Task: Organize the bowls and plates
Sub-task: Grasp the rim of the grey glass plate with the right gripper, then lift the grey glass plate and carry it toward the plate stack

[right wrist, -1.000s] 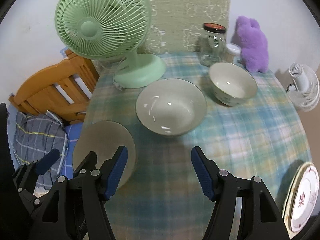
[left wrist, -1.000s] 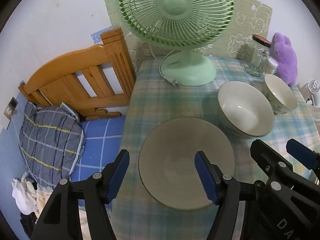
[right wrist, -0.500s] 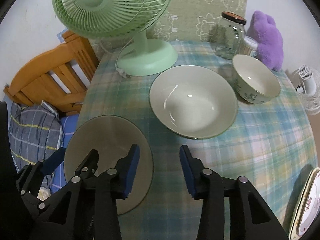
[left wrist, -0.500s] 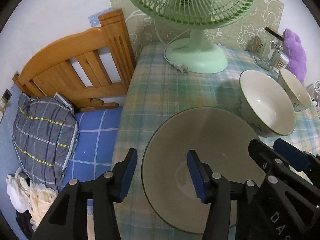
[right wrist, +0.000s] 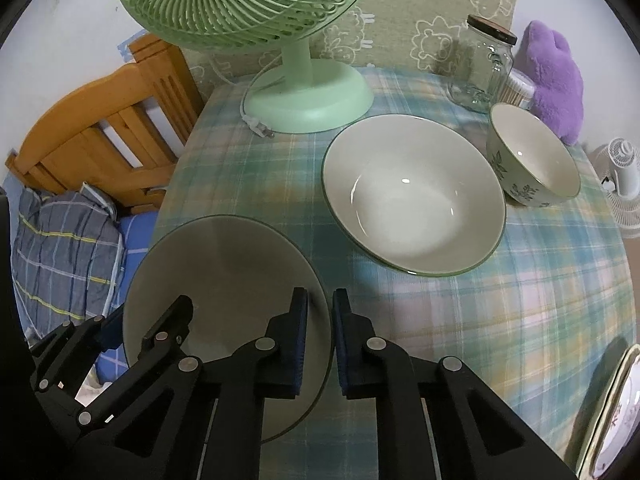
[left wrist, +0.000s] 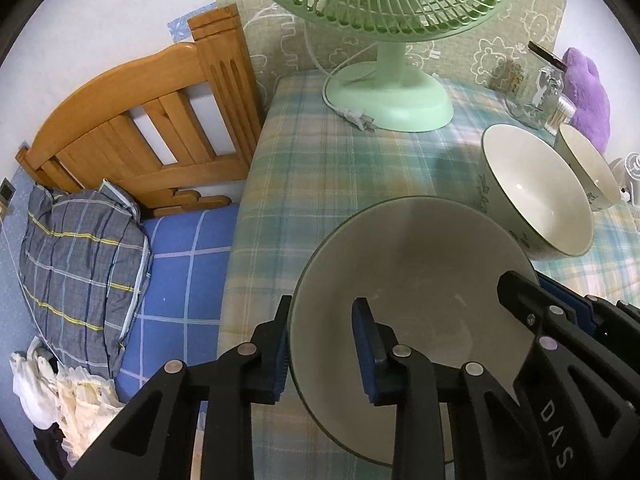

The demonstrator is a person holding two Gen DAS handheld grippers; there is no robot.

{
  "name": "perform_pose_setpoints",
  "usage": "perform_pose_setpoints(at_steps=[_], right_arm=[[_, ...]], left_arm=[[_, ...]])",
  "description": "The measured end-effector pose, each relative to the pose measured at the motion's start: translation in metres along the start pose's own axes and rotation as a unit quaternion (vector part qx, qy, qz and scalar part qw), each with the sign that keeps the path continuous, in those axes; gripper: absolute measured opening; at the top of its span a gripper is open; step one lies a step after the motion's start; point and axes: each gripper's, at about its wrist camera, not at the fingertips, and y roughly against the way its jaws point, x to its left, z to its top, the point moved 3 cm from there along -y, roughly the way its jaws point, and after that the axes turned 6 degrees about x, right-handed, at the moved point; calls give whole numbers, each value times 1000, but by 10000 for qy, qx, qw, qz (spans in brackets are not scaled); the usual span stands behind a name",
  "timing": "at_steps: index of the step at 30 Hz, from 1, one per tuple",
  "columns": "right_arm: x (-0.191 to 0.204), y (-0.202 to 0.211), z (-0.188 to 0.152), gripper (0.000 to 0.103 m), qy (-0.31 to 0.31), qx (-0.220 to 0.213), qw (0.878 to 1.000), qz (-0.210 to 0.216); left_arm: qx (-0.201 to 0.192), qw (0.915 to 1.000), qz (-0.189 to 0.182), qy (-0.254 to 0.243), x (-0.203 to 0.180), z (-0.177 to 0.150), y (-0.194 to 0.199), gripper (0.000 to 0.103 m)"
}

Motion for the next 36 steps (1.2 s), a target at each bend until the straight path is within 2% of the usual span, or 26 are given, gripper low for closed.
perform_pose_setpoints(at_steps=[18, 36], right_arm=[[-35, 42, -43, 16, -94, 61, 9999, 85], [-117, 102, -94, 16, -21, 42, 10000, -46]], left_arm=[[90, 9999, 33, 66, -40, -43, 39, 27], [75, 9999, -104, 22, -126, -88, 88, 27]])
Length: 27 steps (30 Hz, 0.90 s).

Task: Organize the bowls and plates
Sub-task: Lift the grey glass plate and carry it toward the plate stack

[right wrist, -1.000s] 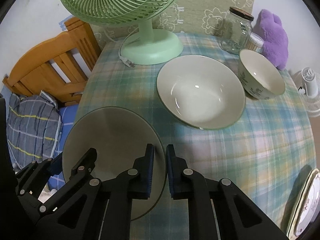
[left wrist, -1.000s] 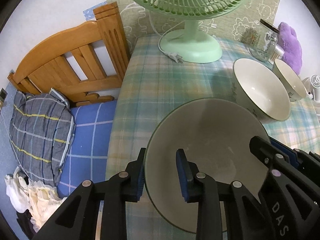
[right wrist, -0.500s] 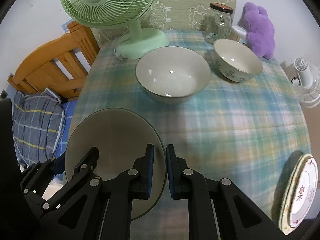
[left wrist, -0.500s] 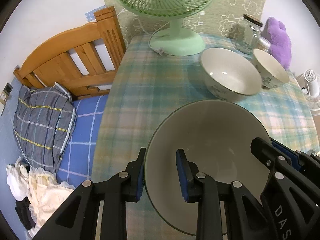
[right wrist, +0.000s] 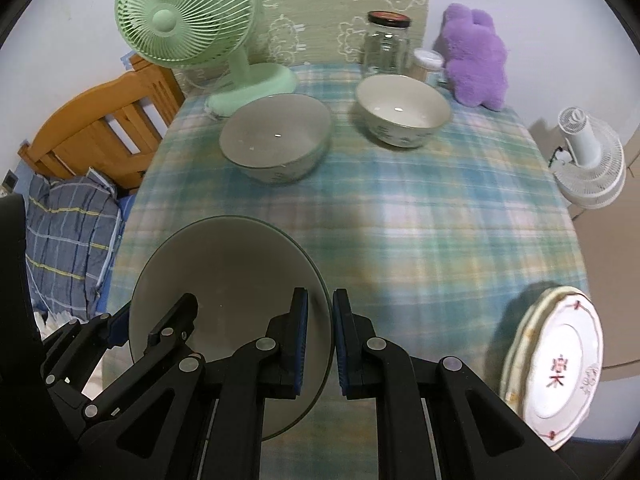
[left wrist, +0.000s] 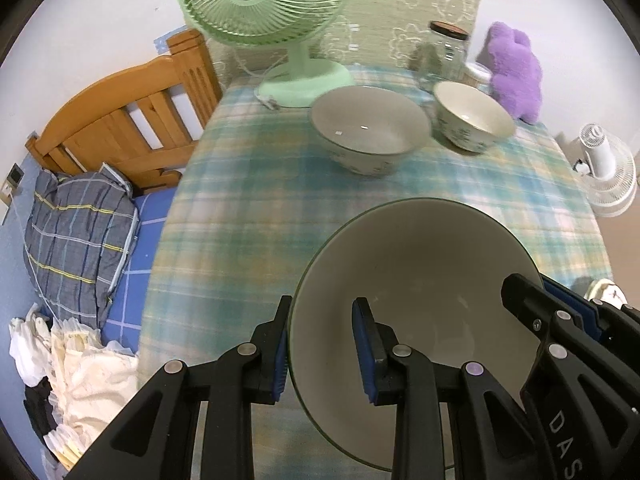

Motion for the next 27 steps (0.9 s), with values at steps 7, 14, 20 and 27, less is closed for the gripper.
perform_pose_setpoints(at_steps=[7, 14, 20, 27], right_arm=[[-39, 12, -19, 16, -148, -12, 9999, -74], [-69, 15, -35, 16, -173, 13, 9998, -126], [-92, 8, -47, 16, -212, 152, 9996, -130], [-109, -4, -55, 16, -179, 351, 9991, -130]], left_arm=[[-5, 9999, -162, -55, -37, -16, 8, 27], [44, 9997, -181, -142, -66, -29, 9, 27], [209, 9995, -210, -133, -85, -41, 1, 27], [388, 9990, -228, -63, -97, -52, -9, 27]])
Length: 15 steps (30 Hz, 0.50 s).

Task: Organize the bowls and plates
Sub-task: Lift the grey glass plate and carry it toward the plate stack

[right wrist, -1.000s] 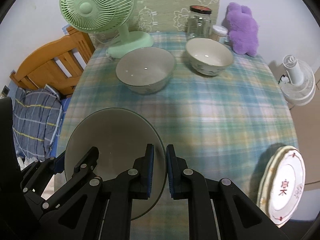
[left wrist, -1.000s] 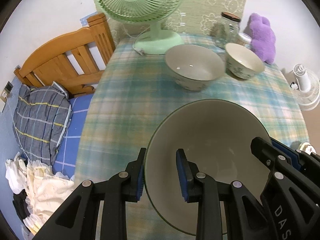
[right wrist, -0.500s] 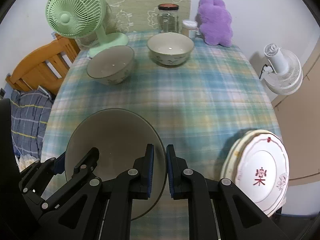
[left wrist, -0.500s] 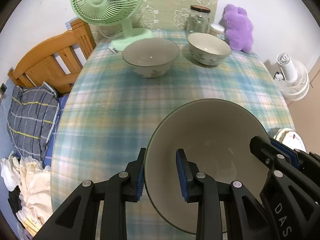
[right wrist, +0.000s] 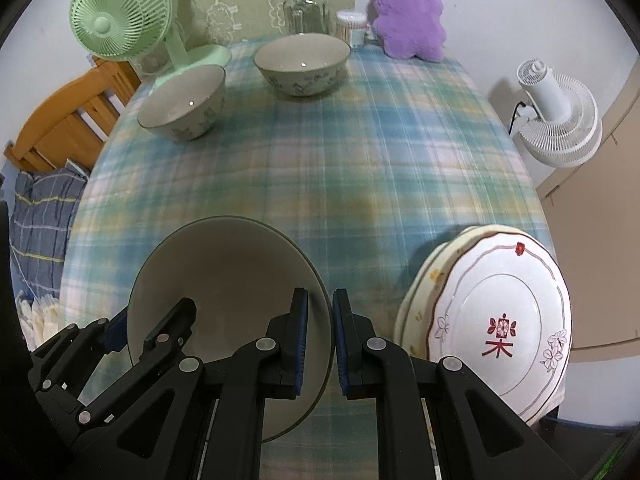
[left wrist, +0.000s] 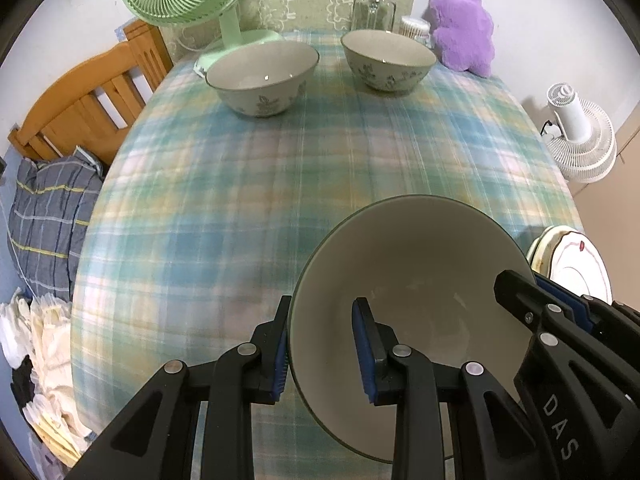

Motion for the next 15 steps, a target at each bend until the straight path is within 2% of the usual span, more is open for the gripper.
perform_pose_setpoints(at_steps=[12, 15], right_arm=[[-6, -20, -6, 16, 242, 283, 9993, 17], [-7, -25, -8, 16, 293, 324, 9990, 48]], left_arm=[[284, 9992, -32, 297, -5, -12, -20, 27], [212, 9992, 53, 321, -7, -14, -19, 27]])
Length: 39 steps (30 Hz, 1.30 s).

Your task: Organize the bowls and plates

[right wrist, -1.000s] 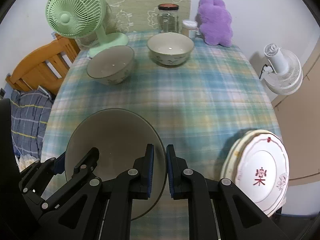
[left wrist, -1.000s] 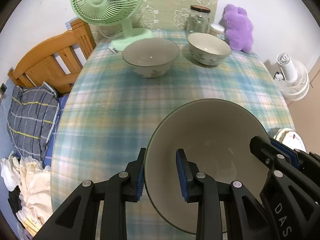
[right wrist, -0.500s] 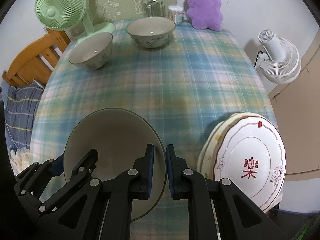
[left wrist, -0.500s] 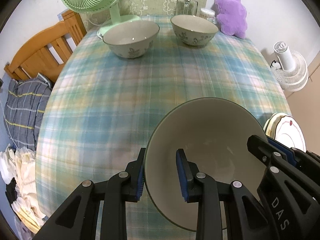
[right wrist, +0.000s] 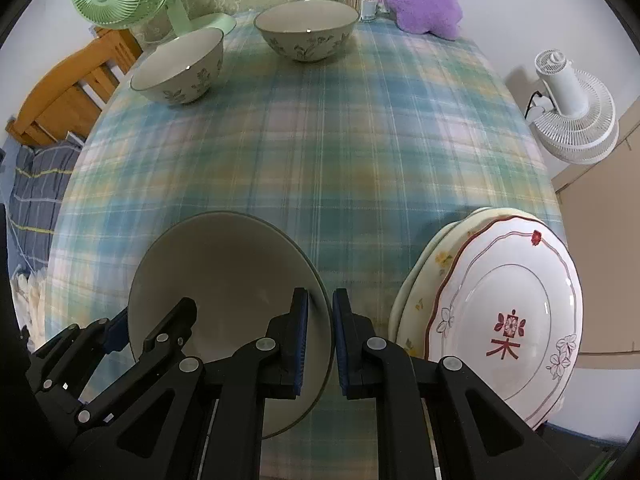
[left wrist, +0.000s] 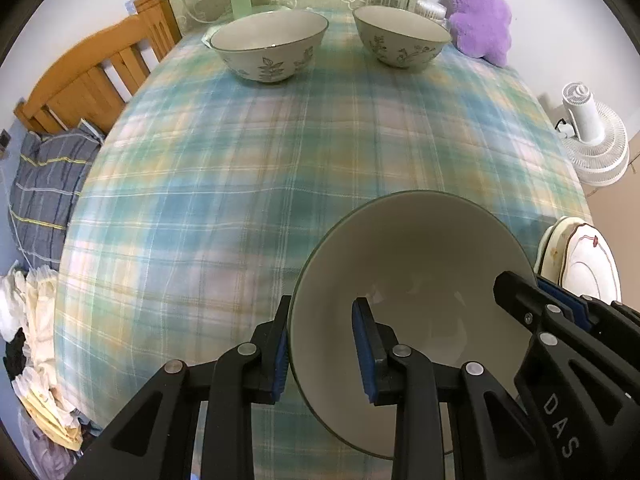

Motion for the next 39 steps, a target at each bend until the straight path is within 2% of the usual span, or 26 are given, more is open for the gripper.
perform_pose_setpoints(at_steps=[5, 11, 12, 15, 16, 18, 23, 28, 34, 39], right_arm=[[-3, -4, -1, 19, 77, -10, 9999, 78], [-10, -5, -3, 22, 141, -40, 9992, 383], [-11, -4, -3, 23, 160, -68, 9991, 397], [-12, -2, -4, 51, 230, -109, 9990, 368], [-13, -1, -5, 63, 224, -145, 9989, 389], [-14, 5, -7, 67, 196, -230, 9986, 428], [-11, 16, -7, 69, 146, -371, 9981, 479], [1, 38, -2, 69, 101, -670, 9971, 343], [18, 66, 17, 69, 11, -1015, 9946, 216], [31, 79, 39, 69, -109, -1297, 9911, 292]], left_arm=[[-127, 9998, 106, -77, -6, -2, 3, 30], [-143, 9999, 47, -27, -10, -3, 4, 44], [-148, 9999, 27, -9, -10, -4, 4, 52], [-192, 9997, -123, 50, -10, -7, 8, 76], [-223, 9996, -138, 36, -10, -8, 10, 79], [-287, 9995, -113, -47, -10, -7, 15, 81], [-402, 9989, -163, -175, -4, -3, 28, 83], [-656, 9973, -227, -250, 7, 7, 51, 83], [-957, 9947, -211, -313, 23, 30, 73, 83], [-1112, 9931, -219, -289, 35, 54, 83, 83]])
